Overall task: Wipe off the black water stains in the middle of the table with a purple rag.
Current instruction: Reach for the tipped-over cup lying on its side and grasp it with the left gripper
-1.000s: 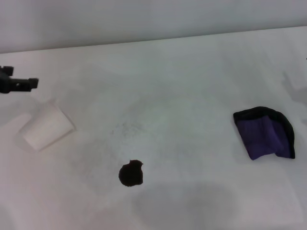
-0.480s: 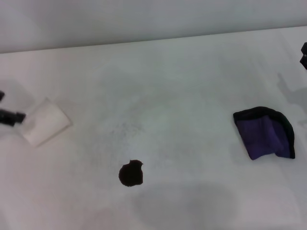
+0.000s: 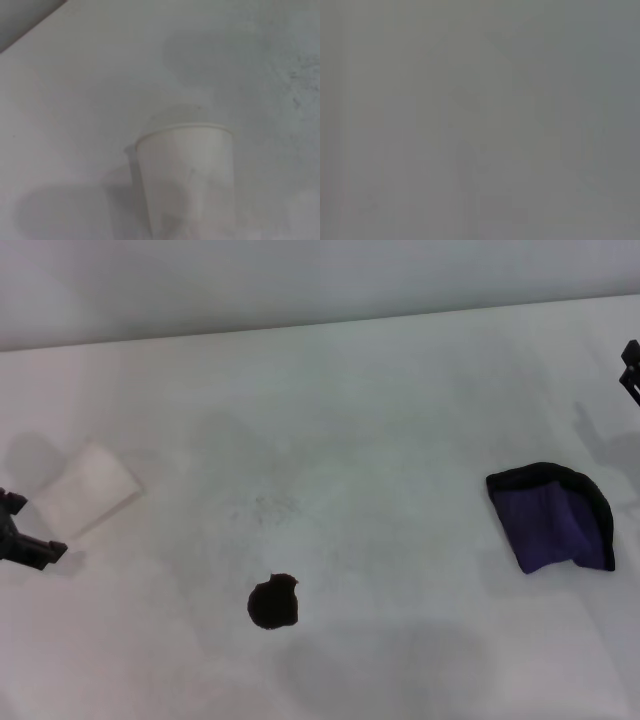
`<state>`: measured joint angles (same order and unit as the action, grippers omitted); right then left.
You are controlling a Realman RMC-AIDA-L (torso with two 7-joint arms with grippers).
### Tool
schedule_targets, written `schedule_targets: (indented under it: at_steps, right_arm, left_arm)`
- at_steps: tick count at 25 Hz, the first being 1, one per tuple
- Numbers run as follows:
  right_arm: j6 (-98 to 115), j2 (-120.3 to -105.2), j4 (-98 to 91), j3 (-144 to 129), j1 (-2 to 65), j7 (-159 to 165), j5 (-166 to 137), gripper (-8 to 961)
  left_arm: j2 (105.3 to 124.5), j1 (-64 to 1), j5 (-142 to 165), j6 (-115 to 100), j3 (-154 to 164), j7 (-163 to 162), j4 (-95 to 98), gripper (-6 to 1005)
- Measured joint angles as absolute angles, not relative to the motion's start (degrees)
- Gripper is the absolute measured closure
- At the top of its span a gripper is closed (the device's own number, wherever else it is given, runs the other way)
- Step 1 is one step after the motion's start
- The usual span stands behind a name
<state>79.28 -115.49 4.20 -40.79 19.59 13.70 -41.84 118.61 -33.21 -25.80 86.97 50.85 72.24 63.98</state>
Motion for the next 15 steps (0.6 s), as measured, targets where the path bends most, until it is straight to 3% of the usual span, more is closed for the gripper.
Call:
schedule_targets:
  at_steps: [15]
  right_arm:
    - [80.1,-115.32,4.3,-40.8,18.8,13.7,-41.8,97]
  left_arm:
    - [118.74,-31.9,-26.5,90.0,51.4,69.7,71.3,108]
